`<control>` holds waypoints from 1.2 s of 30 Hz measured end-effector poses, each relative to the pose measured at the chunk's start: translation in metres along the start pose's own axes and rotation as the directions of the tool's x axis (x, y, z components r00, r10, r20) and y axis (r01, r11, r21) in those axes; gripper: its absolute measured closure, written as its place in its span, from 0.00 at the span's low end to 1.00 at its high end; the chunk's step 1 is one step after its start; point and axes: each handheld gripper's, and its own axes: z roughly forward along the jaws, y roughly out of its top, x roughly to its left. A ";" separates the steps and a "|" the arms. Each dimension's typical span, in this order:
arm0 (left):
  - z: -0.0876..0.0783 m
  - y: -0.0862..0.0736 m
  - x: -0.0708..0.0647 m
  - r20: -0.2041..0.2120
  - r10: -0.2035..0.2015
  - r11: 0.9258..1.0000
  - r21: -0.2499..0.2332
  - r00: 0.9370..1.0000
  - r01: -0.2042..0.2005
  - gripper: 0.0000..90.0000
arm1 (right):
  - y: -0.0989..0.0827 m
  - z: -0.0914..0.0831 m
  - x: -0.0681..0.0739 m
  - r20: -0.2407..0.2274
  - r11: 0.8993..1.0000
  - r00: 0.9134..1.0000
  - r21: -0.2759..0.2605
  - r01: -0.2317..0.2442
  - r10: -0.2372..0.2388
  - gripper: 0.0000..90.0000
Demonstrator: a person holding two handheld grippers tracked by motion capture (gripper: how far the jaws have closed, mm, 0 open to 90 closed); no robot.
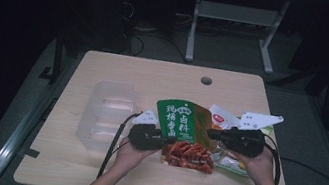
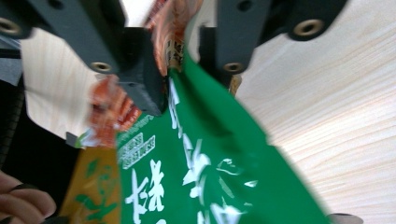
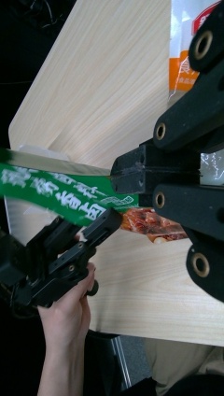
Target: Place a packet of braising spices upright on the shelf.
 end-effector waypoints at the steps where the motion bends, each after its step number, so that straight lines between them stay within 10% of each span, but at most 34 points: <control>1: -0.002 0.000 -0.001 -0.003 0.007 1.000 -0.002 1.000 -0.007 0.83 | 0.000 0.000 0.000 0.002 1.000 1.000 0.001 -0.003 0.003 1.00; 26: -0.016 0.002 -0.013 -0.058 0.134 0.991 0.020 0.989 -0.134 0.92 | 0.009 0.030 0.008 0.002 0.991 0.999 0.125 -0.047 0.047 0.84; 36: -0.028 -0.003 -0.022 -0.110 0.174 0.985 0.039 0.979 -0.170 0.70 | 0.010 0.029 0.013 -0.076 0.990 0.988 0.068 -0.126 0.131 1.00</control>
